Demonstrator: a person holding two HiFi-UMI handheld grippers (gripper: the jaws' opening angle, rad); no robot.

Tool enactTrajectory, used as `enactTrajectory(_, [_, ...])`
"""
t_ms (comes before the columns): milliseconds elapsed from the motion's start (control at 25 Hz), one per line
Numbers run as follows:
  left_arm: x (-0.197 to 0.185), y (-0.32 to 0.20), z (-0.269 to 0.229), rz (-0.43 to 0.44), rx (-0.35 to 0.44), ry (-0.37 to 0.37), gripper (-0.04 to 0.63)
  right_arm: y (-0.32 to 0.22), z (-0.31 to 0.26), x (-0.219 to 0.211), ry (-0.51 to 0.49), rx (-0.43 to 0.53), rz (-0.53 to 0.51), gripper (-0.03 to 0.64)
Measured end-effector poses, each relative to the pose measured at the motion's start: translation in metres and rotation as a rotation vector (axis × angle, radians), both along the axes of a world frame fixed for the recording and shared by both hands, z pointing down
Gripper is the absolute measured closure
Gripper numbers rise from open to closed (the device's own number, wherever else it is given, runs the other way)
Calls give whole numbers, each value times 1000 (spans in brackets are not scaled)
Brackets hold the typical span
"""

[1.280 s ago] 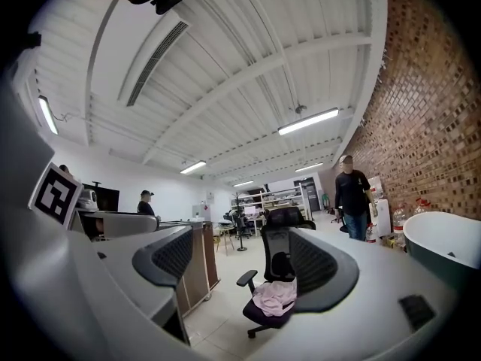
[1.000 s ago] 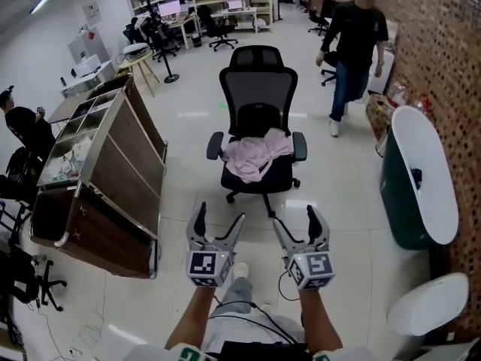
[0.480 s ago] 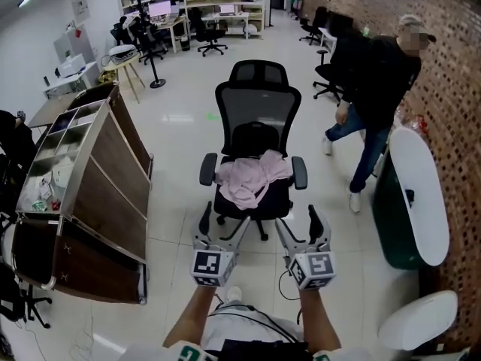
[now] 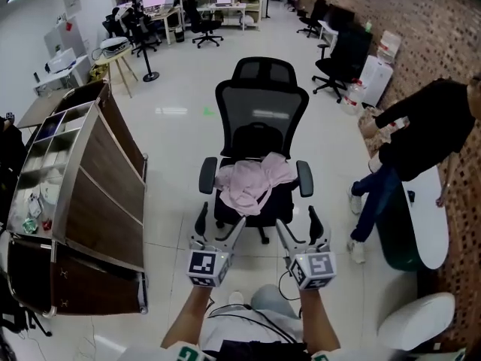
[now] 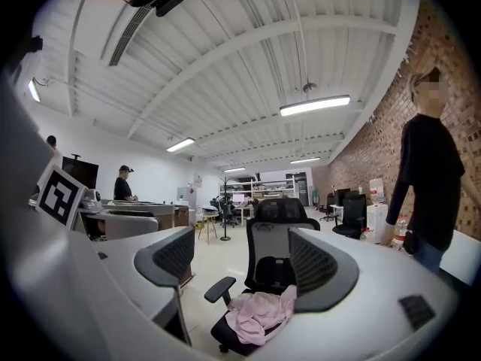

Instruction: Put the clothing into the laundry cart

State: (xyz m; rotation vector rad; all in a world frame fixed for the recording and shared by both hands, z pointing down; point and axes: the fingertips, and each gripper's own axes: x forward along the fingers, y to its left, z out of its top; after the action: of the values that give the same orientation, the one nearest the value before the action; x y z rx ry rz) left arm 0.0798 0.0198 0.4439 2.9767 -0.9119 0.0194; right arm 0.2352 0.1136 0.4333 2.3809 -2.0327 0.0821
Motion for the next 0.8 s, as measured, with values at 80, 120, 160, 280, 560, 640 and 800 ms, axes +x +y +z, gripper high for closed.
enactTrajectory(80, [10,-9,5,17,-2,-14,187,-8,7,10,-5,-12,9,199])
enactTrajectory(120, [16,-15,7,26,-1,-20,187,-13,10,17,-8,-18,15,199])
enactTrajectory(160, [23,-21,9,31,0,-25,187,-18,14,24,-14,-25,21,199])
enactTrajectory(280, [43,-45,17,25,1,-43,186,-42,26,49,-47,-34,23,199])
enactTrajectory(560, [102,-123,31,-61,-10,-72,187,-128,46,122,-70,-37,-59,199])
enactTrajectory(640, [124,-143,30,-70,-6,-76,186,-152,49,141,-86,-49,-91,199])
enactTrajectory(800, [165,-176,37,-80,-11,-98,187,-187,68,177,-120,-94,-129,199])
